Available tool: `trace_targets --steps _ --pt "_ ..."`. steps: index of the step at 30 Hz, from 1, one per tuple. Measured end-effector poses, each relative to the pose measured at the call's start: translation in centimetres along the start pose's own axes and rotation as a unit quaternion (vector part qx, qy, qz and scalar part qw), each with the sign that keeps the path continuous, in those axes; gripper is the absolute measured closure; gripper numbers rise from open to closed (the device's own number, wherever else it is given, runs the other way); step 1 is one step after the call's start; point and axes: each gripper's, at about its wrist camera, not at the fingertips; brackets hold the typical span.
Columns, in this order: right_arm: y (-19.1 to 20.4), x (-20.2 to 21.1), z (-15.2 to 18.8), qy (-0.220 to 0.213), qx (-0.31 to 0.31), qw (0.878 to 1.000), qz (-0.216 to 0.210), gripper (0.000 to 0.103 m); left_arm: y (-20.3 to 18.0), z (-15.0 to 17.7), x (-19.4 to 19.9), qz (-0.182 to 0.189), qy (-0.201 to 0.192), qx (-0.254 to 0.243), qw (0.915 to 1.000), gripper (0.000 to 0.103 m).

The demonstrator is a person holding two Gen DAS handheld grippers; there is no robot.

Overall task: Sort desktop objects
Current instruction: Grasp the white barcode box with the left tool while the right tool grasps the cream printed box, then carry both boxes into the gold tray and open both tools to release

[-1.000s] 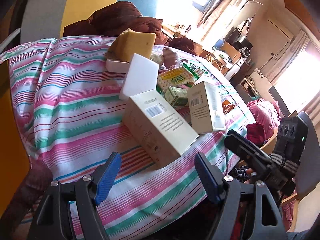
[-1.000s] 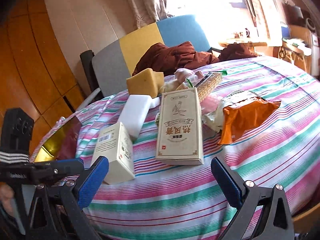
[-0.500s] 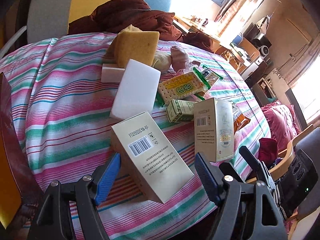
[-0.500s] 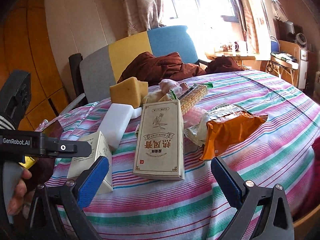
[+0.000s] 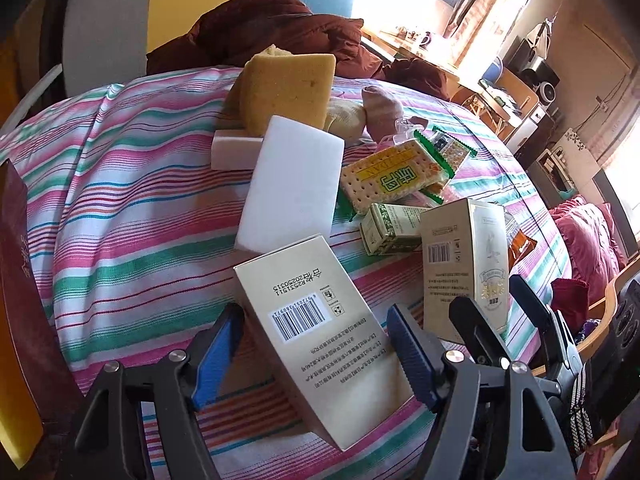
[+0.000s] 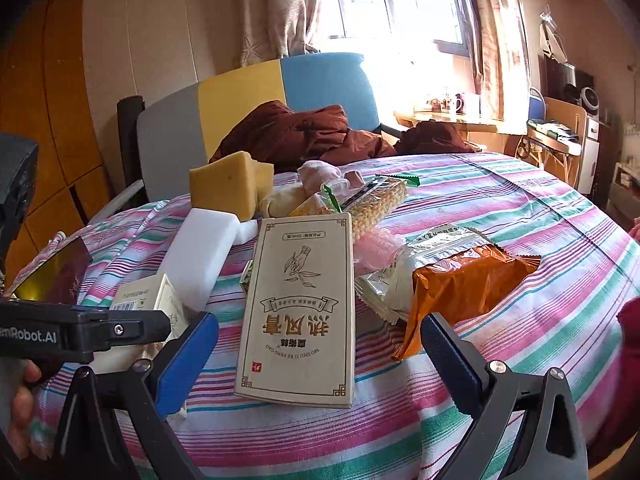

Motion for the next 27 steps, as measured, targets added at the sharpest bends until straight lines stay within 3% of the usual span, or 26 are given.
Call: trace_targets --steps 5,9,16,27 --pt "0.5 -0.8 0.3 0.011 0.014 1.000 0.014 0.010 -0.3 0.8 0.8 -0.006 -0.021 -0.020 0.9996 0.034" --pt "0.7 -0.8 0.6 0.010 0.026 0.999 0.028 0.034 -0.5 1.6 1.5 -0.010 -0.038 -0.043 0.9983 0.039" --pt "0.7 0.2 0.6 0.015 0.022 0.999 0.017 0.050 0.1 2.7 2.5 0.008 -0.055 -0.056 0.9969 0.044" --pt "3.6 2.8 0.8 0.013 0.059 0.998 -0.010 0.051 2.4 5.4 5.5 0.029 -0.083 -0.049 0.9949 0.045"
Point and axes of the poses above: each gripper's, at about its wrist camera, not at the fingertips, and x roughly against the way its jaws point, y to its left, z to its underside, and after that the axes turned 6 degrees about z, right-handed
